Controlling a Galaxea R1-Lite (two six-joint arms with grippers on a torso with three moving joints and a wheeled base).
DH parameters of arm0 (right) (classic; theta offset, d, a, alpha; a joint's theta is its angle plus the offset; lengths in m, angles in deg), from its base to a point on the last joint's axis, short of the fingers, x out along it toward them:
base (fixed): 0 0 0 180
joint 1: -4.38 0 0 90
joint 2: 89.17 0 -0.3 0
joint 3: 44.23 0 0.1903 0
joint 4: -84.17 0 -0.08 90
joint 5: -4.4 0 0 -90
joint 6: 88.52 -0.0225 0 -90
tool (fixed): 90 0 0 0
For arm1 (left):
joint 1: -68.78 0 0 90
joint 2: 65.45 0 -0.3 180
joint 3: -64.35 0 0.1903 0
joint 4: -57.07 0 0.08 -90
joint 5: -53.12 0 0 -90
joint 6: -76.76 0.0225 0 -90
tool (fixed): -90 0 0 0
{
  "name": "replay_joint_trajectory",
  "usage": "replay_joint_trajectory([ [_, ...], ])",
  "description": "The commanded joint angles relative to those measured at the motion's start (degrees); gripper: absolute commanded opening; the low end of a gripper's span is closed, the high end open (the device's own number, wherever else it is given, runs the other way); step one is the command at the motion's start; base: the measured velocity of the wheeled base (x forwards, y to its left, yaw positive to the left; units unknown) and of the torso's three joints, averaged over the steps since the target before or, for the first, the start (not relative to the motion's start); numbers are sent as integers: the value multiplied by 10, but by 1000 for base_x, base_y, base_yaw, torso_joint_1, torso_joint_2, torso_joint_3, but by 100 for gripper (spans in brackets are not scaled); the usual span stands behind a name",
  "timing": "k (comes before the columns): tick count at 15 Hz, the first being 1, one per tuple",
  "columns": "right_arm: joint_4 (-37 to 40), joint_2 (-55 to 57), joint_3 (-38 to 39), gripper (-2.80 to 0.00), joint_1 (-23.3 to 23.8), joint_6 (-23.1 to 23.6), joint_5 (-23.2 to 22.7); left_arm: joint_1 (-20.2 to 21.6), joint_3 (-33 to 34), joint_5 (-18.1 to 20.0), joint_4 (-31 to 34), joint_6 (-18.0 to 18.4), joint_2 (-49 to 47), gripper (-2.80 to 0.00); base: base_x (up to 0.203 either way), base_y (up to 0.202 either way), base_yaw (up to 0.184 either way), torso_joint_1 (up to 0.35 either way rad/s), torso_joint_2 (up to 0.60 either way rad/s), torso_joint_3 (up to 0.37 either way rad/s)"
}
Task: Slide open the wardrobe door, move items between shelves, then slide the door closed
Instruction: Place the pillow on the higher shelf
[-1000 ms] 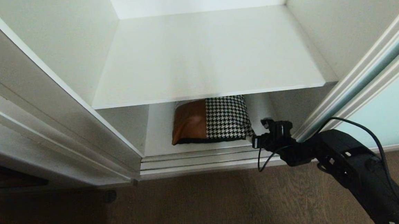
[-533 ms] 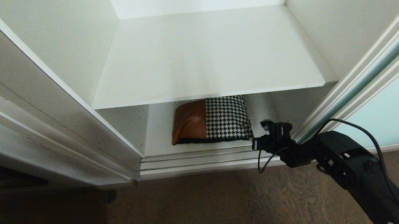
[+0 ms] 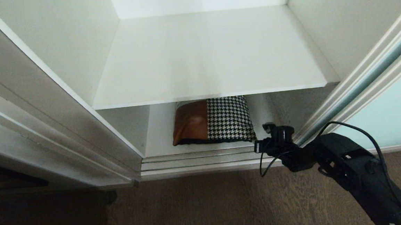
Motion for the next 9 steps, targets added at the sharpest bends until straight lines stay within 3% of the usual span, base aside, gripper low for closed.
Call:
replay_joint_trajectory([
  [1, -6, -34, 66, -280, 2, 4, -1, 0, 0, 0, -1, 0, -1, -280, 0, 0, 0, 0, 0, 0],
  [4, -10, -82, 145, -280, 8, 11, -15, 0, 0, 0, 0, 1, -1, -280, 0, 0, 0, 0, 0, 0],
  [9, 13, -118, 187, -280, 34, 12, -20, 1, 0, 0, 0, 1, -1, -280, 0, 0, 0, 0, 0, 0],
])
